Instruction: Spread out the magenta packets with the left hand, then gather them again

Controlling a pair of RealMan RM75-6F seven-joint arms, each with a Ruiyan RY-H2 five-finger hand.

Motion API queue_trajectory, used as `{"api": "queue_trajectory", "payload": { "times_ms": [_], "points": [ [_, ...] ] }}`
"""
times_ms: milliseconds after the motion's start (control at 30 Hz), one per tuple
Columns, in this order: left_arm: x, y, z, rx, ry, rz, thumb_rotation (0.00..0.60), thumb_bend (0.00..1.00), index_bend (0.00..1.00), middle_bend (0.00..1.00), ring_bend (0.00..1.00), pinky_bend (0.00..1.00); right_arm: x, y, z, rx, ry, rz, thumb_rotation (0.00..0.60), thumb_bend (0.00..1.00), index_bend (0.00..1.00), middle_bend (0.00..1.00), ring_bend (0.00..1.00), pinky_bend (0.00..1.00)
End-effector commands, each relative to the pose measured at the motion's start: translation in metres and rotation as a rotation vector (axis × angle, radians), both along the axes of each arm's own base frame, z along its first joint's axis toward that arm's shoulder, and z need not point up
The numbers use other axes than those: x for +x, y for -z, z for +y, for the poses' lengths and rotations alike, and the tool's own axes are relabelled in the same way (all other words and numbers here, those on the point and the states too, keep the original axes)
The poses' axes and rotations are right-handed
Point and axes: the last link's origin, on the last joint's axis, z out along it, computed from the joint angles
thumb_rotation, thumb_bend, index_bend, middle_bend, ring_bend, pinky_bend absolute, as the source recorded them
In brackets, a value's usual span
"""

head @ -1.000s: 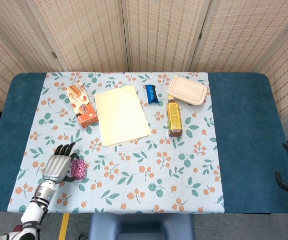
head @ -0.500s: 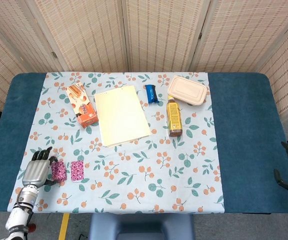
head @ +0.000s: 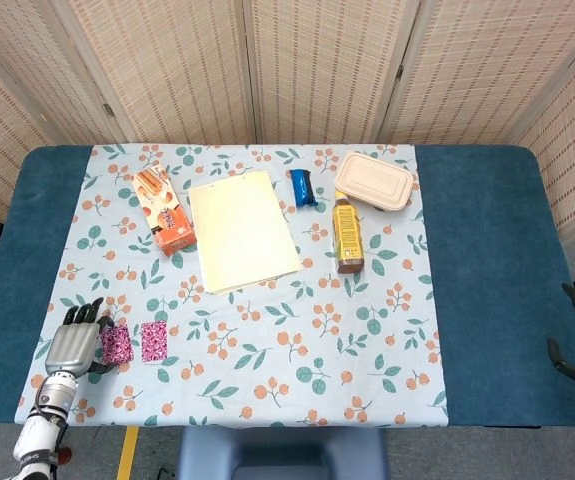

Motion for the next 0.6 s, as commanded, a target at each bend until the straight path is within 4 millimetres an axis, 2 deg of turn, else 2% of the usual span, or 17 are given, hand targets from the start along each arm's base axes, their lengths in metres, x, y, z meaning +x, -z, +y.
{"api": "queue_trajectory", "payload": {
  "times_ms": [33, 600],
  "points": [
    [-0.0024, 0.0011, 0.0002, -0.002, -0.007, 0.003, 0.582, 0.23, 0.31, 0.01, 0.0, 0.0, 0.0002, 0.0007, 0.0001, 0.002, 0.001, -0.001, 0.6, 0.46, 0.0, 0.0, 0.0, 0.0],
    [-0.0054, 0.0047, 0.0002, -0.02, -0.002, 0.017, 0.58, 0.23, 0.29, 0.01, 0.0, 0.0, 0.0008, 0.0013, 0.0019, 0.001, 0.007, 0.0, 0.6, 0.45, 0.0, 0.0, 0.0, 0.0]
  ]
}}
